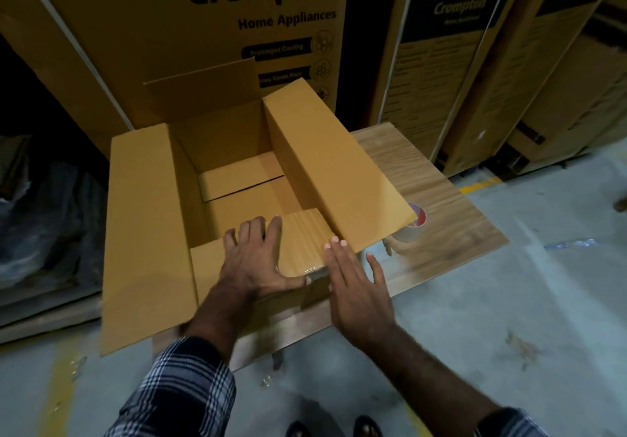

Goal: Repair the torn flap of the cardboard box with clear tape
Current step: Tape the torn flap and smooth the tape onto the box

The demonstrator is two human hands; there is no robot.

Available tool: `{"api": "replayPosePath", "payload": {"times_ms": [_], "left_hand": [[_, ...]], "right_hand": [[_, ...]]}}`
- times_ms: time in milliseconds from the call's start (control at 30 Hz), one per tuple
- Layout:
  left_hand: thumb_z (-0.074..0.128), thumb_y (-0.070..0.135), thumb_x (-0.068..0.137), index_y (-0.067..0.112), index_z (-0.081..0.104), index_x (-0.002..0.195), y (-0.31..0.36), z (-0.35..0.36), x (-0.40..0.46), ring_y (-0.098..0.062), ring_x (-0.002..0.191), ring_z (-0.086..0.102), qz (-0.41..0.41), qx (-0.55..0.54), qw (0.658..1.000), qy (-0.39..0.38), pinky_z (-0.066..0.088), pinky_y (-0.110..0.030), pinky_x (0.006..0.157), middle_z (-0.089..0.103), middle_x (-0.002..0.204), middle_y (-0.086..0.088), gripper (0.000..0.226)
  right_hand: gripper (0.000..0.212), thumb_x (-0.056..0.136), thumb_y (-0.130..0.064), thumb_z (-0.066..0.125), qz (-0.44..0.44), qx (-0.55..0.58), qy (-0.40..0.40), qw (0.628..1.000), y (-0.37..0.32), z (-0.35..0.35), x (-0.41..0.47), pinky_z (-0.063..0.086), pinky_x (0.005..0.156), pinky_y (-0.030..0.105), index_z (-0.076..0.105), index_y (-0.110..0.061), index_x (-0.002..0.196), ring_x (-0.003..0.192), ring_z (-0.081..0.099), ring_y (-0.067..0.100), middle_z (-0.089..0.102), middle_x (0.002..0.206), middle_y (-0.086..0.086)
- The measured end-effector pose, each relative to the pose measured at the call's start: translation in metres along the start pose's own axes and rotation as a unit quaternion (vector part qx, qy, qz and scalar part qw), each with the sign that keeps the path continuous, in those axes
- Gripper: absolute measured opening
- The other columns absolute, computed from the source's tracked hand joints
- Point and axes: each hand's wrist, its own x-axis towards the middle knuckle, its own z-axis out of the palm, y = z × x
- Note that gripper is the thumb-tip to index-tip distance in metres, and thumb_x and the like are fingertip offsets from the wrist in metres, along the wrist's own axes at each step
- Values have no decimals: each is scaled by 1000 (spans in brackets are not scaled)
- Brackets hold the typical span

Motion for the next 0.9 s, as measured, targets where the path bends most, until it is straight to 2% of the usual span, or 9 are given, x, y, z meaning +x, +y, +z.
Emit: {"api": "replayPosePath", "payload": {"times_ms": [100, 167, 267, 400, 533, 667, 733, 800, 900], "left_hand": [[43, 95, 52, 21, 9, 158, 0, -1, -1, -32, 138, 27, 8, -13, 1000, -7, 18, -59, 115, 25, 155, -14, 134], [48, 88, 58, 21, 9, 158, -1, 0, -1, -33, 139, 27, 12, -18, 1000, -1, 18, -60, 114, 25, 155, -15, 127], [39, 91, 53, 20, 8, 158, 0, -2, -2, -33, 139, 26, 18, -11, 1000, -16, 18, -59, 114, 23, 155, -15, 130], [32, 99, 44, 21, 10, 157, 1, -3, -3, -32, 139, 27, 13, -8, 1000, -19, 20, -57, 114, 24, 157, -14, 139], [44, 98, 51, 23, 10, 157, 0, -1, -5, -32, 139, 27, 10, -7, 1000, -4, 20, -56, 113, 24, 157, -13, 134], [45, 100, 50, 24, 11, 156, 0, -5, -4, -31, 139, 28, 6, -15, 1000, -10, 20, -58, 115, 26, 157, -12, 135], [37, 106, 45, 29, 7, 157, -1, -7, -6, -32, 143, 25, -9, -15, 1000, -22, 14, -68, 114, 23, 160, -10, 140], [31, 111, 37, 36, -5, 157, -5, -8, -9, -35, 150, 15, -11, -15, 999, -45, 3, -80, 109, 12, 166, -7, 146], [29, 112, 34, 41, -19, 154, -19, -8, -17, -38, 154, 1, -10, -8, 998, -68, -5, -85, 103, -2, 169, -7, 148]], "right_hand": [[75, 91, -25, 36, -102, 11, -1, 995, -30, 4, -8, 13, 120, 61, 10, -15, 160, 155, 8, 19, 11, 169, 4], [75, 90, -31, 27, -135, 7, -24, 991, -36, 8, -8, 12, 119, 62, 5, -16, 161, 155, 8, 16, 8, 170, 2], [78, 88, -23, 35, -142, 2, -31, 989, -22, 13, -7, 17, 119, 62, 8, -17, 161, 155, 13, 15, 12, 169, 1], [90, 84, -15, 55, -123, -29, -28, 992, -4, 13, -6, 19, 118, 64, 9, -19, 161, 155, 9, 16, 9, 170, 1], [94, 86, -14, 61, -57, -49, -15, 997, 24, 8, -5, 13, 119, 62, 5, -23, 161, 155, 3, 11, 6, 170, -5], [89, 86, -18, 62, -40, -68, -2, 997, 23, 1, -2, 16, 119, 61, 14, -17, 160, 155, 13, 13, 17, 168, 0], [83, 83, -24, 60, -9, -33, 29, 999, 4, -4, -4, 24, 117, 60, 24, -13, 157, 153, 21, 18, 27, 165, 3], [67, 84, -32, 58, -10, 9, 74, 997, -15, -9, -8, 36, 109, 53, 43, -14, 147, 142, 42, 20, 48, 151, 4], [26, 92, -33, 53, -56, 59, 130, 988, -35, -5, -16, 45, 81, 40, 63, -21, 114, 95, 60, 19, 65, 105, -3]]}}
